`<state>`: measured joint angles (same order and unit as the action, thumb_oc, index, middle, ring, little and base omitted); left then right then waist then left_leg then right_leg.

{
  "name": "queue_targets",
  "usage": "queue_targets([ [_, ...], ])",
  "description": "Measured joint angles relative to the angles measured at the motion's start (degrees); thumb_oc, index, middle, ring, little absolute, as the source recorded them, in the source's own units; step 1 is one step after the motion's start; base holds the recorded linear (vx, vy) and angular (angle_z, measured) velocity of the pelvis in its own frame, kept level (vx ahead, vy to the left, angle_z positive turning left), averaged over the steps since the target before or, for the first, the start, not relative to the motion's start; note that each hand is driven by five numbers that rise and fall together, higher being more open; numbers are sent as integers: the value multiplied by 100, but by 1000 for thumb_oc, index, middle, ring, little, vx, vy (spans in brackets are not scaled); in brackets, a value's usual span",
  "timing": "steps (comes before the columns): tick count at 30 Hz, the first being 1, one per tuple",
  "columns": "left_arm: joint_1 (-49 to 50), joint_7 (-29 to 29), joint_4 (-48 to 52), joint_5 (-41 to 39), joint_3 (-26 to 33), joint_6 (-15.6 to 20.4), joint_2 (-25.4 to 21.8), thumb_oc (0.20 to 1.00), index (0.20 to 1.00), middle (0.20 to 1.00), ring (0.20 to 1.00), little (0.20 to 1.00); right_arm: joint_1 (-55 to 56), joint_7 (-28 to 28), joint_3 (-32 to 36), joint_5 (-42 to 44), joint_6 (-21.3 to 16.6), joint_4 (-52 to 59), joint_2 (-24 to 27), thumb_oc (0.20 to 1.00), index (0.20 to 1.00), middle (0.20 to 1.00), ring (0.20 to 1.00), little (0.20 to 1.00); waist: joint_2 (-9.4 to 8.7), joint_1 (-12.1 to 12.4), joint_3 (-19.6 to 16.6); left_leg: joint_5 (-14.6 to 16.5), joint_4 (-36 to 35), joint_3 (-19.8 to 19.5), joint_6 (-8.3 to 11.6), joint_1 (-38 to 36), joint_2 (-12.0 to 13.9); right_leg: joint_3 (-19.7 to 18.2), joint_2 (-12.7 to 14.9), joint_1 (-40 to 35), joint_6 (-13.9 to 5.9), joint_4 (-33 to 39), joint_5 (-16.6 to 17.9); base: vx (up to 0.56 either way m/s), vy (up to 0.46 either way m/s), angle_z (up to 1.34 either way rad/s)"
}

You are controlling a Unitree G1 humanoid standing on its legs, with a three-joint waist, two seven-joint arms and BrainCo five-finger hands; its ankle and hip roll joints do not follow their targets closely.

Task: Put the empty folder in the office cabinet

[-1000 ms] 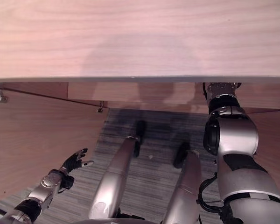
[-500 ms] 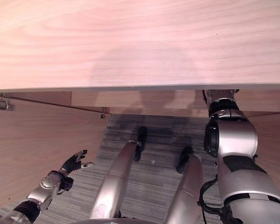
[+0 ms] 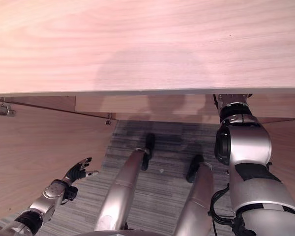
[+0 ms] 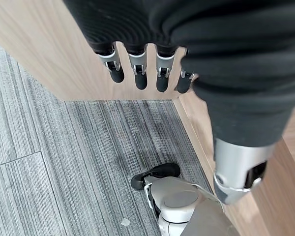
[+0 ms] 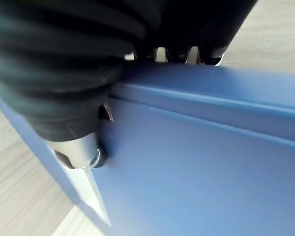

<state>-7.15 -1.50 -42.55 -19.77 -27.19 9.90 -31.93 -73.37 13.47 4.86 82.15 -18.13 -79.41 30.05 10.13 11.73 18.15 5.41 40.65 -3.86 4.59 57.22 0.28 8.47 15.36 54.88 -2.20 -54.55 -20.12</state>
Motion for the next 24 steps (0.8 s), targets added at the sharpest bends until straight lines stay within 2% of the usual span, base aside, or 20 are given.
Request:
queue_targets([
  [7, -20, 220, -68, 7, -6, 1, 25, 1000, 1000, 1000, 1000, 1000, -98, 451, -95, -27, 71, -161, -30, 200, 200, 200, 200, 200, -36, -28, -23, 1, -35, -8, -3, -72, 6, 23, -11, -95, -6, 60, 50, 0, 0, 0],
  [12, -97, 338, -248, 53, -221, 10, 60, 1000, 1000, 1000, 1000, 1000, -55, 782, -239, -289, 175, -635, -201, 200, 200, 200, 200, 200, -171, -45, -85, -20, -263, -1, 12, -379, 48, 47, -94, -434, -54, 405, 149, 15, -1, -5],
  [15, -155, 403, -306, 52, -208, 19, 77, 1000, 1000, 1000, 1000, 1000, -37, 906, -234, -293, 226, -633, -264, 200, 200, 200, 200, 200, -257, -46, -128, -32, -342, 19, -12, -478, 60, 68, -105, -547, -70, 548, 206, 5, -4, -3],
  [24, -200, 486, -477, 36, -217, 36, 250, 1000, 1000, 1000, 1000, 1000, -35, 1029, -253, -463, 345, -704, -321, 200, 200, 200, 200, 200, -365, -55, -151, -39, -405, 12, -26, -587, 67, 135, -107, -710, -80, 706, 240, 0, 0, 0],
])
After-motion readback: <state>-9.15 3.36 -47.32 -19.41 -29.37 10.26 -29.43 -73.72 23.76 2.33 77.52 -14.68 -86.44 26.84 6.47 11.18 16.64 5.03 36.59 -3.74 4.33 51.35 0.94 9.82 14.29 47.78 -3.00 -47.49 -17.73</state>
